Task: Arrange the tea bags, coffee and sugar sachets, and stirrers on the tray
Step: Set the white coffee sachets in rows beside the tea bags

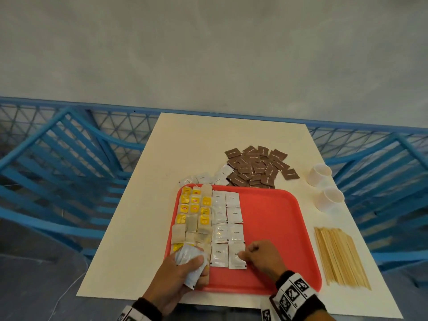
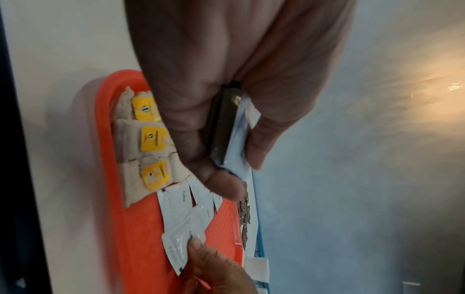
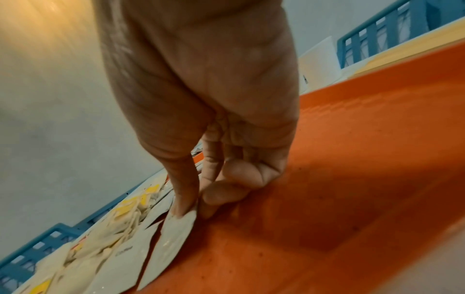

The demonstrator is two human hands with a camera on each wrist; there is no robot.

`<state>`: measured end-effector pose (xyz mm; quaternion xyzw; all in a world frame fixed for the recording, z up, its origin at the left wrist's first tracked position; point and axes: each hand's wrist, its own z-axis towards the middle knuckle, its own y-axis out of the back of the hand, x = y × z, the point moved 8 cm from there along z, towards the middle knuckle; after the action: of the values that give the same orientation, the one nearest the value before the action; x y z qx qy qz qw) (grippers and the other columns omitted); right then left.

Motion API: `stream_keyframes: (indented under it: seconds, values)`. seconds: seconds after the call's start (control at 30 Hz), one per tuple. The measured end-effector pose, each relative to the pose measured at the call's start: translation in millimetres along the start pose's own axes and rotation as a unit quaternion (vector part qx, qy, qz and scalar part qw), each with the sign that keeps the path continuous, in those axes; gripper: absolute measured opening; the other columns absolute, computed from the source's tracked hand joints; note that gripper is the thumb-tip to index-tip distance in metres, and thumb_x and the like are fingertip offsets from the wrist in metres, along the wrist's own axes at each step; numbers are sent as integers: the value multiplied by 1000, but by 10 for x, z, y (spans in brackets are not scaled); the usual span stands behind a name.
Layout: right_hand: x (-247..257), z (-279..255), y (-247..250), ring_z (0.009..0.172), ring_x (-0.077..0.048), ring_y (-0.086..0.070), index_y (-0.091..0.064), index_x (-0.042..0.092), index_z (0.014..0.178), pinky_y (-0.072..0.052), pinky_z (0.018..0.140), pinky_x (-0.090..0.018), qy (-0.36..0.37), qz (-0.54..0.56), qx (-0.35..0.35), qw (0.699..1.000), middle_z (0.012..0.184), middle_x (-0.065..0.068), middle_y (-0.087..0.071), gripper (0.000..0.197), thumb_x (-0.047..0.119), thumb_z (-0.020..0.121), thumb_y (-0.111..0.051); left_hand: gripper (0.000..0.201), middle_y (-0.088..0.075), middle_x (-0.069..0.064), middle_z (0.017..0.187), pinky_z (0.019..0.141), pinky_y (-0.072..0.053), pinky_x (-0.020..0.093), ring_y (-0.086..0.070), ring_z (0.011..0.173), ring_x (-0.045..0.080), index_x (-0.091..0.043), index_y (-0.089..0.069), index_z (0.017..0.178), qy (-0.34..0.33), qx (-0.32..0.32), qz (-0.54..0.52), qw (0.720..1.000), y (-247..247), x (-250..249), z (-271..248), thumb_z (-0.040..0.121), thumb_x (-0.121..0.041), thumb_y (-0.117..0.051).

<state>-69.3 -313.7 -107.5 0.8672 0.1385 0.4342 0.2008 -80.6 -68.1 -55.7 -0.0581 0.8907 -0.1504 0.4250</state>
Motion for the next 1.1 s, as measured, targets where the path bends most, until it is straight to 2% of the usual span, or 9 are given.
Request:
stream_keyframes:
  seconds: [0.17, 0.23, 0.3, 0.4, 0.57, 0.7, 0.83, 0.93, 1.1]
  values:
    - [5, -72, 101, 47, -4, -51, -62, 16, 58, -49, 53, -22, 19, -17, -65, 998, 53, 4, -61, 32, 28, 79, -82, 38, -69, 26, 83, 58, -60, 36, -68, 67, 31, 6, -66, 106, 1, 16, -7, 1000, 11, -91, 20, 71, -7, -75]
    - [32, -128, 116, 47, 2, -53, -61, 9, 63, -50, 51, -20, 32, -43, -77, 996, 58, 0, -66, 31, 26, 82, -80, 33, -69, 24, 79, 54, -60, 35, -68, 64, 28, 6, -63, 109, 2, 10, -9, 1000, 47, -114, 47, 79, -4, -72]
    - [47, -164, 63, 56, -1, -57, -64, 5, 73, -51, 54, -25, 42, -81, -67, 994, 69, -2, -71, 29, 28, 79, -81, 26, -68, 24, 79, 51, -59, 33, -68, 62, 26, 6, -62, 112, 5, 13, -14, 1000, 40, -137, 64, 87, -2, -67]
    - [55, -169, 9, 68, -9, -58, -61, 14, 82, -48, 61, -26, 37, -113, -59, 991, 78, 3, -67, 30, 31, 72, -83, 22, -69, 25, 80, 51, -59, 33, -69, 62, 27, 6, -60, 112, 8, 24, -20, 999, 9, -167, 82, 91, -1, -62]
    - [87, -142, 4, 75, -12, -60, -57, 19, 84, -55, 73, -32, 51, -143, -65, 986, 82, 5, -65, 28, 33, 76, -80, 24, -71, 24, 82, 54, -61, 34, -71, 68, 28, 4, -60, 114, 7, 22, -22, 999, -1, -218, 84, 91, -4, -63]
    - [98, -170, -4, 80, -12, -53, -51, 22, 88, -48, 71, -29, 50, -217, -14, 975, 91, 8, -61, 42, 40, 69, -83, 25, -72, 24, 88, 56, -62, 36, -72, 74, 32, 2, -60, 115, 5, 27, -29, 999, 9, -257, 93, 91, -4, -63]
    - [116, -213, -104, 92, -13, -45, -39, 30, 96, -46, 85, -30, 58, -303, 21, 951, 109, 5, -55, 52, 39, 70, -83, 27, -72, 23, 88, 57, -62, 37, -72, 75, 32, 2, -59, 117, 3, 37, -30, 999, -19, -302, 90, 91, -5, -63]
    - [130, -195, -105, 92, -12, -45, -37, 31, 95, -47, 87, -31, 67, -288, 8, 955, 103, 8, -51, 49, 37, 73, -81, 28, -71, 24, 90, 59, -63, 40, -72, 76, 33, 2, -59, 118, -3, 39, -36, 999, -14, -320, 95, 91, -5, -63]
    - [110, -162, -86, 88, -14, -51, -42, 29, 88, -51, 82, -34, 67, -270, 6, 960, 98, 7, -56, 38, 35, 75, -77, 34, -70, 26, 95, 60, -63, 40, -70, 82, 38, 1, -59, 120, 4, 41, -40, 998, 14, -299, 94, 87, -7, -65]
